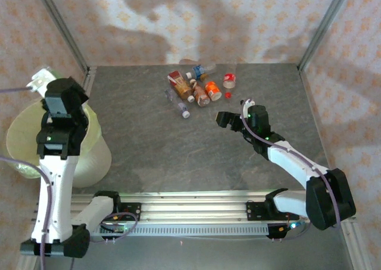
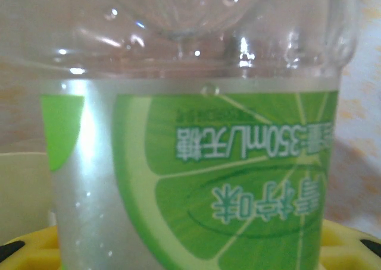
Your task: Put the plastic bottles in the bin
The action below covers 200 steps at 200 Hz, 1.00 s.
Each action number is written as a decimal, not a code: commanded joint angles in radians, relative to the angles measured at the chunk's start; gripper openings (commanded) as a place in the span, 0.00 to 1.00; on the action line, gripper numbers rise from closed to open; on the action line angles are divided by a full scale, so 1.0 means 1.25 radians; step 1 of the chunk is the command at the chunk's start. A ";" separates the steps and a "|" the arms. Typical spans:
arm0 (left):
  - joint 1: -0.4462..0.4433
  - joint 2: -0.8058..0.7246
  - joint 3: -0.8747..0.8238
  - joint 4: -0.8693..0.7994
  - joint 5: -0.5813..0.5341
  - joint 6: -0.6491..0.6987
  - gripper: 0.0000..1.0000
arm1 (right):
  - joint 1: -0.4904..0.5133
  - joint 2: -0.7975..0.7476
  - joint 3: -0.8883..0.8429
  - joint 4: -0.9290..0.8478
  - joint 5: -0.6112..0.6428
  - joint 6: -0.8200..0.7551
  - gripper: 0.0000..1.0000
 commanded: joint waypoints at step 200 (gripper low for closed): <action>0.485 0.027 -0.169 0.010 0.252 -0.516 0.94 | 0.018 0.047 0.058 0.005 -0.063 -0.017 0.99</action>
